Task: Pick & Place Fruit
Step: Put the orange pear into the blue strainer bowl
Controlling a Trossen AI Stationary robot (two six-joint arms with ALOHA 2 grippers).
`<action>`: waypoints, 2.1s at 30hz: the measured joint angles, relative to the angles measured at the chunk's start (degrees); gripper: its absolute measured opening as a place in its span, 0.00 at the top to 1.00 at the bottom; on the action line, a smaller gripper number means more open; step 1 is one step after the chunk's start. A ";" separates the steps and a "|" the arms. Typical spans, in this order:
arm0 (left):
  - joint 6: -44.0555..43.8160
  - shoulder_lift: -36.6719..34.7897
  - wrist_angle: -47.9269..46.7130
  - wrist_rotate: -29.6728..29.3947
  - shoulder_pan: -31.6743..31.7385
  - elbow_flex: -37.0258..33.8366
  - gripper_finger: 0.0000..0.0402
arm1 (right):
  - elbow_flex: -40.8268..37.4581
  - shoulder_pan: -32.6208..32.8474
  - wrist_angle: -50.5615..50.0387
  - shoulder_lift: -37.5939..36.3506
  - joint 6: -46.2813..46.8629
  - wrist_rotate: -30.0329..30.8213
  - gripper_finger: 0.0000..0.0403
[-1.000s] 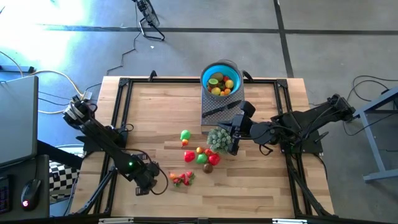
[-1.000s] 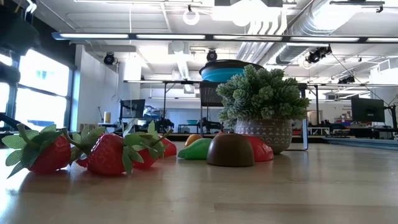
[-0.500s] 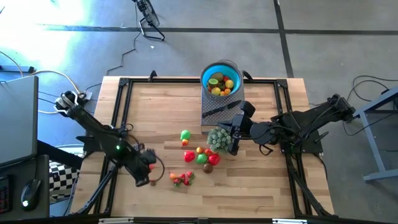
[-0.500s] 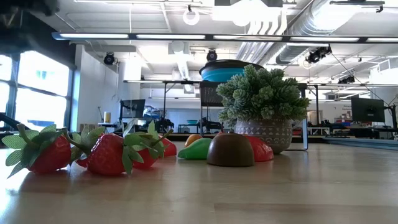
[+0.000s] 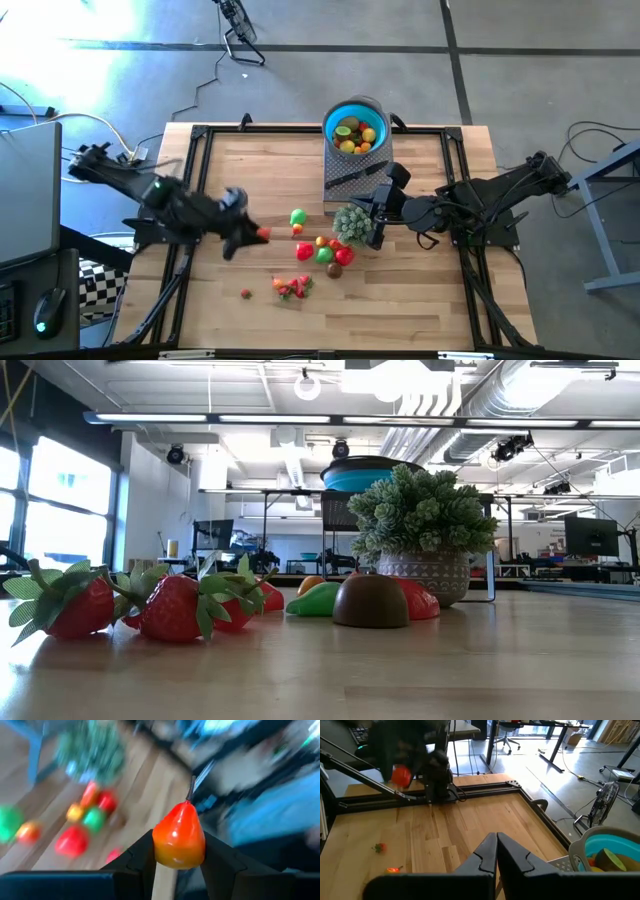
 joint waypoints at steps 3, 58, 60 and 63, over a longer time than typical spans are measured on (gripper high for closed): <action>-2.77 -2.48 6.02 0.00 3.80 0.66 0.70 | -0.02 0.00 0.00 0.00 0.00 0.00 0.99; 17.25 9.35 33.71 15.06 33.81 1.17 0.70 | -0.01 1.99 0.20 0.00 -0.02 2.54 0.99; 18.88 9.94 34.55 12.76 33.81 1.18 0.70 | -0.02 1.99 0.41 0.00 -0.02 3.75 0.99; 21.09 11.26 37.24 12.74 33.77 1.22 0.70 | 0.01 1.99 0.48 -0.15 -0.05 5.35 0.99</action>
